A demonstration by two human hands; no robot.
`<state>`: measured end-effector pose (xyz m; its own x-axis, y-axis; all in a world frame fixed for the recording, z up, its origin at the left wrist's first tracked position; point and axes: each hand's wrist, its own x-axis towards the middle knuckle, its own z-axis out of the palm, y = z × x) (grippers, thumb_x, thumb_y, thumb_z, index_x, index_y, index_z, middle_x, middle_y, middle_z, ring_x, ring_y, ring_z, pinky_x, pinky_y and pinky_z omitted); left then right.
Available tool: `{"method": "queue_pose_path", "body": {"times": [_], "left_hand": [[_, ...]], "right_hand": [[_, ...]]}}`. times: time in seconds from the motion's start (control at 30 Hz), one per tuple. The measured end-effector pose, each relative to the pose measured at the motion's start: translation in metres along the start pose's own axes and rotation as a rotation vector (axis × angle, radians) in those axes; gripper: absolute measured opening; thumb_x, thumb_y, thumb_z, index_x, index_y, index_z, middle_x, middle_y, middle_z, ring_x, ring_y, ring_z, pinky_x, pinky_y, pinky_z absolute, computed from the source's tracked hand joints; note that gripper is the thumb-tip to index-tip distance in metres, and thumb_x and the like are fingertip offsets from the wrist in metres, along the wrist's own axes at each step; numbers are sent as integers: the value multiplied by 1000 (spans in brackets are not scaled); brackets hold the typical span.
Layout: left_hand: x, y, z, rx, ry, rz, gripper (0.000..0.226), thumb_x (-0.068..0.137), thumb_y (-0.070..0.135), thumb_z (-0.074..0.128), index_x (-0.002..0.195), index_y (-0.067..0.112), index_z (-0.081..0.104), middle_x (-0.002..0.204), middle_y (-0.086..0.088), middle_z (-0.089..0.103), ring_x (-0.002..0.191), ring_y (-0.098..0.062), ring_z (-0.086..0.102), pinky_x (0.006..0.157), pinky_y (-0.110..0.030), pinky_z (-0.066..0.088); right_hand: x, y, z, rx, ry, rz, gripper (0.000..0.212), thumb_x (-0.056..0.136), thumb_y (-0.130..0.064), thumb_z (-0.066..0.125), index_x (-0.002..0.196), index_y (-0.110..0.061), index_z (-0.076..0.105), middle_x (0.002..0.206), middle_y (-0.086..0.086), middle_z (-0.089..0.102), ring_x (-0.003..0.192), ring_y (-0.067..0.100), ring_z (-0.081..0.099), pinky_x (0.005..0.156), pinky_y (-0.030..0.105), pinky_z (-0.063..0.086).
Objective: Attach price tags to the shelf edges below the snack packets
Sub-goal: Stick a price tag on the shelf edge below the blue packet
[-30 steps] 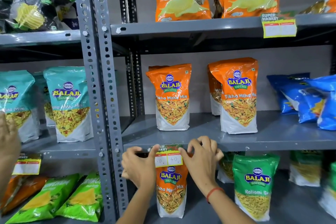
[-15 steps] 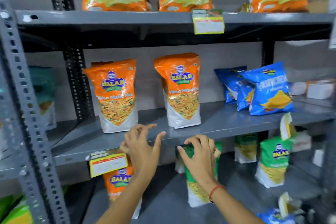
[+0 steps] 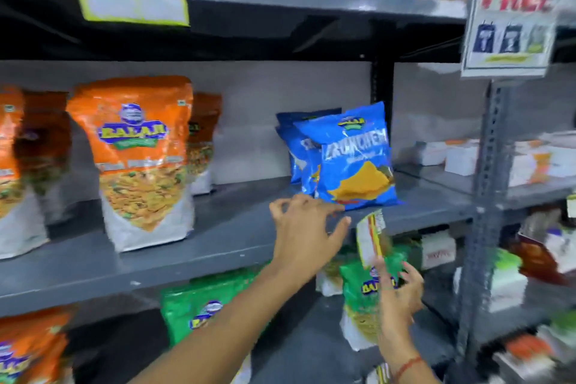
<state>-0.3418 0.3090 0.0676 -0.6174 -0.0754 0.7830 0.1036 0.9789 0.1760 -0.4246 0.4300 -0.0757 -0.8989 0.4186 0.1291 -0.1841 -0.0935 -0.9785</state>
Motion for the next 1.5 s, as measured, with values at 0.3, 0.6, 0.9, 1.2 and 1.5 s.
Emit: {"method": "queue_pose_path", "body": {"times": [0.3,0.6,0.9,1.2,1.5], "left_hand": [[45,51,67,78,-117,-46,17,84,32,59,92,32,74,86,8,74,97,-19,56,93,-46,22],[27,54,60,91,73,-116,22,79,49,62,72,30,71,67,8,67,86,-14,53,78,-38,20],[-34,52,73,-110,164,-461,22,78,46,66,68,27,72,60,16,57,89,-12,52,72,-33,15],[-42,58,88,-111,243,-537,20,76,42,71,64,26,72,52,19,44,78,-11,50,71,-32,15],[-25,50,94,-77,314,-499,17,76,41,72,66,27,73,60,14,66,78,-11,51,71,-31,14]], "right_hand": [[42,0,-16,451,-316,218,30,72,-31,81,93,-12,70,91,17,75,78,29,69,75,45,57],[60,-19,-37,376,-265,-25,38,60,-48,85,77,-17,73,113,24,59,97,26,63,88,46,53],[80,-29,-44,35,-280,-368,12,64,-52,80,70,-50,70,99,-19,51,110,22,49,100,54,37],[87,-35,-43,-54,-273,-421,20,68,-40,82,61,-48,64,100,-13,48,109,18,44,97,57,35],[92,-50,-23,-71,-233,-483,17,72,-36,80,71,-39,64,95,-17,44,100,8,35,97,49,30]]}}
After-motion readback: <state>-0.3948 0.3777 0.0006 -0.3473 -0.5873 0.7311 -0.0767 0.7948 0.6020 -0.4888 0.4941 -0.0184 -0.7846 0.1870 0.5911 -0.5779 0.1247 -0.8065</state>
